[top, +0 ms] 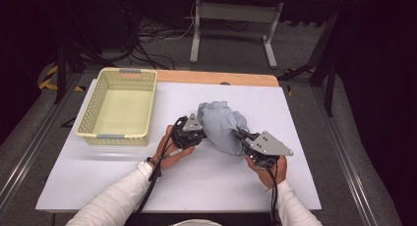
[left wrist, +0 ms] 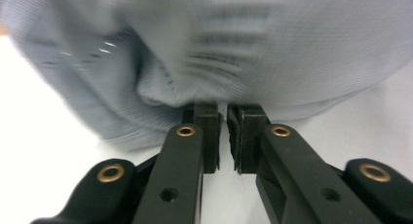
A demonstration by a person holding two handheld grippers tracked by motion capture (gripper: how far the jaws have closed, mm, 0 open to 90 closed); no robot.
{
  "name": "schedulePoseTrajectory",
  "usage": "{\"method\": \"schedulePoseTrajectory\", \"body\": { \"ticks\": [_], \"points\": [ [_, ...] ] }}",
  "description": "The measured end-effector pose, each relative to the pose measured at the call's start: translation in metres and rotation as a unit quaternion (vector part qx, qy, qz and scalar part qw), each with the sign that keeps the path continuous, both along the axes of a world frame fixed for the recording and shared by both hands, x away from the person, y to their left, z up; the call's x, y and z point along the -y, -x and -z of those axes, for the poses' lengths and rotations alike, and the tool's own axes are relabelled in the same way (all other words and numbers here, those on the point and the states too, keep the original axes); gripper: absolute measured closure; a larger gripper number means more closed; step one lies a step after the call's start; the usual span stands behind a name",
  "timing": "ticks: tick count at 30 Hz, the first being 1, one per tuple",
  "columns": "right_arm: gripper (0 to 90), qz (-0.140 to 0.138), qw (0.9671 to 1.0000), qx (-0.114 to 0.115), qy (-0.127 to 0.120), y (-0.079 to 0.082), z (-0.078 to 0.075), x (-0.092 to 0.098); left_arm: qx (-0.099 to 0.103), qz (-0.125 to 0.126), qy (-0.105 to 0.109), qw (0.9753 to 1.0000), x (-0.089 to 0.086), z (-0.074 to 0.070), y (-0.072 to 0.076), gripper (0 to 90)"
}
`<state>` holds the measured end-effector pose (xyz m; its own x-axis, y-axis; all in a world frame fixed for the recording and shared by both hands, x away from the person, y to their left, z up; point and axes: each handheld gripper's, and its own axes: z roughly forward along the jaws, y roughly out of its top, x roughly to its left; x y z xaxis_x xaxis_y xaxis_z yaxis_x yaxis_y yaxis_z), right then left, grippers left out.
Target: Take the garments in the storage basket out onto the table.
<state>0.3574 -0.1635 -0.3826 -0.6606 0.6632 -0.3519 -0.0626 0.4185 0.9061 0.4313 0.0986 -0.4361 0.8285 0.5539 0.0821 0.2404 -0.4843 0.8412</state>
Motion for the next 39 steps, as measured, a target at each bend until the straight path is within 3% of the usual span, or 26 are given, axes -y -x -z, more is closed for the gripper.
{"method": "schedulePoseTrajectory", "body": {
  "ticks": [6,10,13,17,25,30,33,37,38,39],
  "points": [
    [87.0,-0.021,0.9998,-0.008,0.004,0.006,0.004,-0.009,0.028,-0.001,0.028,0.9992,-0.03,-0.017,0.029,76.4],
    [86.7,-0.043,0.9989,-0.01,0.017,0.011,0.008,-0.021,0.052,-0.007,0.054,0.9972,-0.047,-0.033,0.052,70.2],
    [86.5,-0.06,0.9975,-0.015,0.033,0.016,0.012,-0.032,0.069,-0.011,0.06,0.9957,-0.054,-0.041,0.065,65.2],
    [86.1,-0.083,0.9947,-0.024,0.056,0.02,0.021,-0.046,0.09,-0.02,0.049,0.9946,-0.056,-0.046,0.076,57.3],
    [81.0,-0.115,0.9882,-0.051,0.087,0.027,0.041,-0.065,0.095,-0.035,0.053,0.9934,-0.054,-0.048,0.08,44.3],
    [63.4,-0.127,0.9868,-0.049,0.087,0.034,0.043,-0.064,0.096,-0.043,0.036,0.9938,-0.05,-0.043,0.079,34.7],
    [57.6,-0.126,0.9879,-0.04,0.082,0.038,0.038,-0.056,0.094,-0.048,0.029,0.9941,-0.051,-0.04,0.077,34.5],
    [54.8,-0.11,0.9925,-0.032,0.043,0.036,0.025,-0.037,0.096,-0.052,0.007,0.994,-0.05,-0.035,0.077,34.4],
    [53.5,-0.092,0.995,-0.028,0.029,0.033,0.019,-0.026,0.094,-0.052,0.005,0.9943,-0.05,-0.034,0.077,34.9],
    [53.5,-0.092,0.995,-0.028,0.029,0.033,0.019,-0.026,0.09,-0.048,0.003,0.9947,-0.049,-0.032,0.077,34.9]
  ]
}}
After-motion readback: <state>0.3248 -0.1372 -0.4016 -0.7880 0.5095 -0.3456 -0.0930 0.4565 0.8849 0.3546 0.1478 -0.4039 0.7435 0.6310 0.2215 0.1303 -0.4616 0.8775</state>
